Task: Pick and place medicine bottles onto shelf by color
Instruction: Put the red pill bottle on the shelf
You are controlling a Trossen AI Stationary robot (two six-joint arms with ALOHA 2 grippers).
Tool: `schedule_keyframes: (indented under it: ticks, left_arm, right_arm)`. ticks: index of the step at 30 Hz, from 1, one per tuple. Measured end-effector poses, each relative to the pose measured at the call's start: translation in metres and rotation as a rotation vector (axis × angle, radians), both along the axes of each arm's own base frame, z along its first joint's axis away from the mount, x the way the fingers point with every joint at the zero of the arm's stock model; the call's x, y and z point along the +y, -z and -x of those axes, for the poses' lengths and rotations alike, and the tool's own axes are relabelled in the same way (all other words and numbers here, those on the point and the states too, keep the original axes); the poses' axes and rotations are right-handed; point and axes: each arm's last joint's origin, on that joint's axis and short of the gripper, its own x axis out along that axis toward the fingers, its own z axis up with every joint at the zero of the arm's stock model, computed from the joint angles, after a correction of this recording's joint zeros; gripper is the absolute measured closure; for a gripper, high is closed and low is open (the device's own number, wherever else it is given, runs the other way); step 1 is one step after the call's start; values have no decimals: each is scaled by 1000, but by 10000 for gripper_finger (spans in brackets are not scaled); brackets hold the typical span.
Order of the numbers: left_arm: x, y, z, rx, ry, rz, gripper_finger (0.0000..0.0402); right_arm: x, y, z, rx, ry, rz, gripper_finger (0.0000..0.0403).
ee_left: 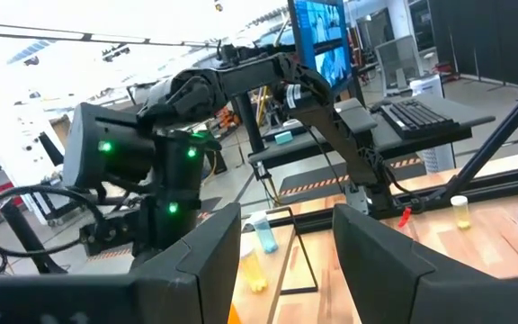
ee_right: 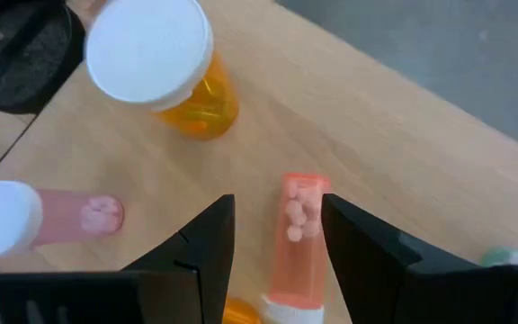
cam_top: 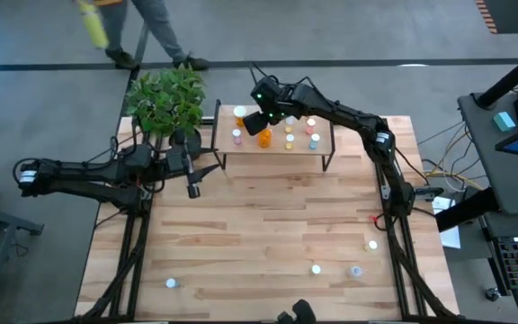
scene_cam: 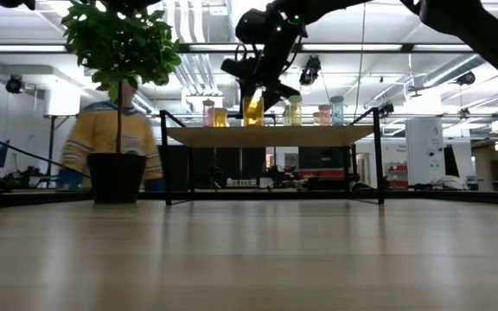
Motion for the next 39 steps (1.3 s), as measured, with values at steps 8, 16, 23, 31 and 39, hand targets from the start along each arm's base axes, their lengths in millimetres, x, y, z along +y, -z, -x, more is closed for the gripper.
schedule_keyframes:
  ticks: [8, 16, 23, 31, 39]
  left_arm:
    - [0, 0, -1, 5, -2, -16, 240]
    - [0, 0, 0, 4, -2, -16, 240]
    - [0, 0, -1, 7, -2, -16, 240]
    - [0, 0, 0, 5, -2, -16, 240]
    - [0, 1, -1, 8, -2, -16, 240]
  right_arm:
    - [-5, 13, -3, 30, 2, -20, 245]
    - [-11, 16, -1, 38, 8, -20, 246]
    - [-14, 15, 0, 38, -2, -10, 246]
    - [-13, 16, 0, 56, -38, 7, 256]
    - [-12, 16, -1, 63, -64, 20, 275]
